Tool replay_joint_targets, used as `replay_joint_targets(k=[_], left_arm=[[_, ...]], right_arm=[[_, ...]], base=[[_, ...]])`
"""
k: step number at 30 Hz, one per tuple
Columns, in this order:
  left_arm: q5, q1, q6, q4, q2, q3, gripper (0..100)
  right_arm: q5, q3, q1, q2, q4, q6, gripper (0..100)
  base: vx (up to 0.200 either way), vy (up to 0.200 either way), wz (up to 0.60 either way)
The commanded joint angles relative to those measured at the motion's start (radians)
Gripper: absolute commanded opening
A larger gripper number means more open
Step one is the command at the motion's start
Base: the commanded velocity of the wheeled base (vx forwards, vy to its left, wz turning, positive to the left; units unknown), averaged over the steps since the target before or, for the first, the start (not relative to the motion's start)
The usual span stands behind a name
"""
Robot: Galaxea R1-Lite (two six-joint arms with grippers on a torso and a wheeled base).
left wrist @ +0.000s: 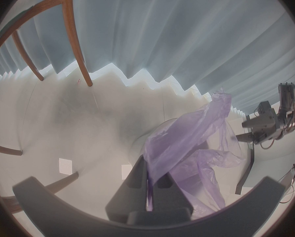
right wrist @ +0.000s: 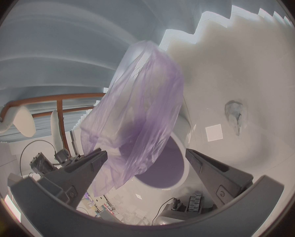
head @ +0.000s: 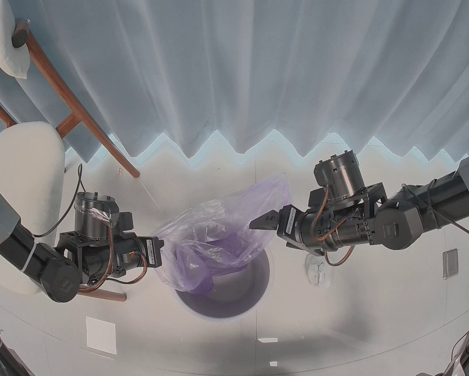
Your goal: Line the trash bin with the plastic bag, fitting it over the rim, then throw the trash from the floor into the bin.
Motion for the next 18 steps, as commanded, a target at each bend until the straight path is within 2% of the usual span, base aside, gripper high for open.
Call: replay_joint_targets(k=[1, 11, 14, 15, 18], left_arm=[[0.001, -0.003, -0.001, -0.001, -0.025, 0.002, 0], [0.002, -0.003, 0.015, -0.001, -0.033, 0.012, 0], [0.002, -0.001, 0.016, -0.001, -0.033, 0.015, 0], [0.002, -0.001, 0.016, -0.001, -0.033, 0.014, 0], [0.002, 0.002, 0.016, -0.001, -0.034, 0.014, 0]], right_arm=[[-0.004, 0.021, 0.033, -0.004, -0.006, 0.013, 100], [-0.010, -0.045, 0.042, 0.079, -0.029, 0.031, 100], [-0.030, -0.061, 0.047, 0.109, -0.028, 0.031, 100], [-0.044, -0.068, 0.047, 0.123, -0.028, 0.031, 0], [-0.059, -0.074, 0.047, 0.134, -0.028, 0.031, 0]], base=[[0.000, 0.000, 0.00], [0.000, 0.000, 0.00], [0.000, 0.000, 0.00], [0.000, 0.000, 0.00], [0.000, 0.000, 0.00]])
